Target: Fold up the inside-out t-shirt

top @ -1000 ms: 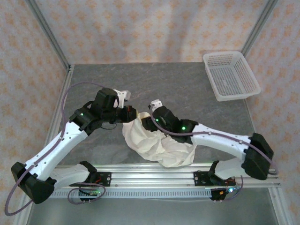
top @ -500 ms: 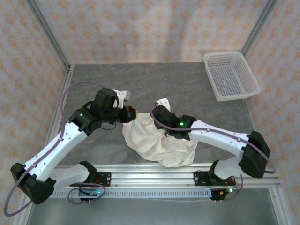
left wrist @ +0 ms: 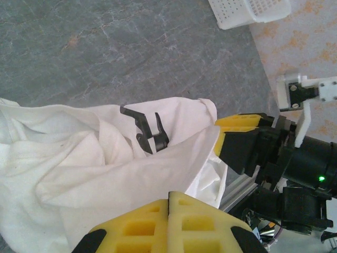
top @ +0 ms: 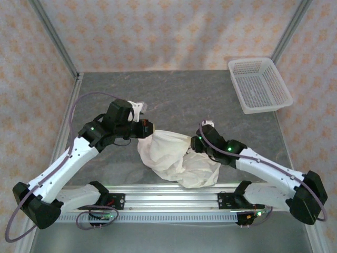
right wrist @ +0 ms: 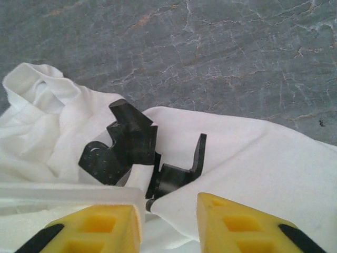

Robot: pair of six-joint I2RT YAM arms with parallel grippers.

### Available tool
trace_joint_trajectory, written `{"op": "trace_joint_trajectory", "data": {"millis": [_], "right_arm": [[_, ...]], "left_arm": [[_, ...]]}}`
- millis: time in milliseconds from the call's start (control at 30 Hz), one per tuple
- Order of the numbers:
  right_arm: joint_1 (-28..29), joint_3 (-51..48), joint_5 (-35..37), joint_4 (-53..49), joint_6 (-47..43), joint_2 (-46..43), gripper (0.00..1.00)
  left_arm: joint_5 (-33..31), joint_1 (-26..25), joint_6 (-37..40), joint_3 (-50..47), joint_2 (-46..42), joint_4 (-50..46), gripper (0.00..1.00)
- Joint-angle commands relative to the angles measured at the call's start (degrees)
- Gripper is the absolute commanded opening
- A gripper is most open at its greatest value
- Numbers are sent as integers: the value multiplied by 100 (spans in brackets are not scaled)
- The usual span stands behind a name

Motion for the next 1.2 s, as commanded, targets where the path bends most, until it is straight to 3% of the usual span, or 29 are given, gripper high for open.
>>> {"op": "trace_joint_trajectory", "data": {"millis": [0, 67, 200, 433, 467, 533, 567, 633, 667, 733, 767, 867, 933, 1033, 1167], "right_arm": [[-147, -228, -139, -115, -44, -391, 14], [-234, -287, -128, 73, -3, -650, 0], [-754, -452, -13, 817, 438, -1106, 0], [-2690, 255, 436, 946, 534, -1420, 0], [-2859, 367, 515, 849, 449, -1396, 0], [-2985, 548, 1207, 91, 572, -1289, 0], [-2988, 585, 1628, -450, 915, -1256, 4], [-3047, 567, 2489, -1737, 1874, -1218, 19], [-3085, 557, 2645, -2229, 2155, -1249, 28], [-3089, 584, 2569, -2672, 2235, -1407, 36], [-3089, 600, 2265, -2542, 1988, -1524, 39], [-2968, 590, -598, -888, 412, -1619, 41], [-2218, 1061, -990, -721, 106, -1009, 47], [-741, 2088, -446, -994, -924, 543, 55], [-43, 3668, -1145, -1395, -1631, 2887, 63]], "left_arm": [[-117, 29, 102, -25, 38, -100, 0], [34, 16, 0, -19, 114, 128, 0], [419, -466, -195, 463, 585, 954, 0], [-192, -2692, 220, 1999, 2051, 1681, 0], [-347, -2922, 376, 2024, 2131, 1749, 9], [-895, -3272, 759, 1935, 2071, 1776, 46], [-1189, -3324, 815, 1754, 1899, 1866, 58], [-1781, -3275, 791, 1309, 1421, 2001, 72], [-2141, -3198, 772, 1093, 1123, 1992, 79], [-2715, -2896, 574, 728, 597, 1748, 88], [-2936, -2650, 395, 611, 403, 1507, 90], [-3224, -1661, -72, 317, -163, 525, 90], [-3181, -1116, -69, 21, -607, 228, 90], [-3325, -724, 161, -63, -1079, -305, 90], [-3739, -703, 352, 96, -1421, -1081, 90]]}}
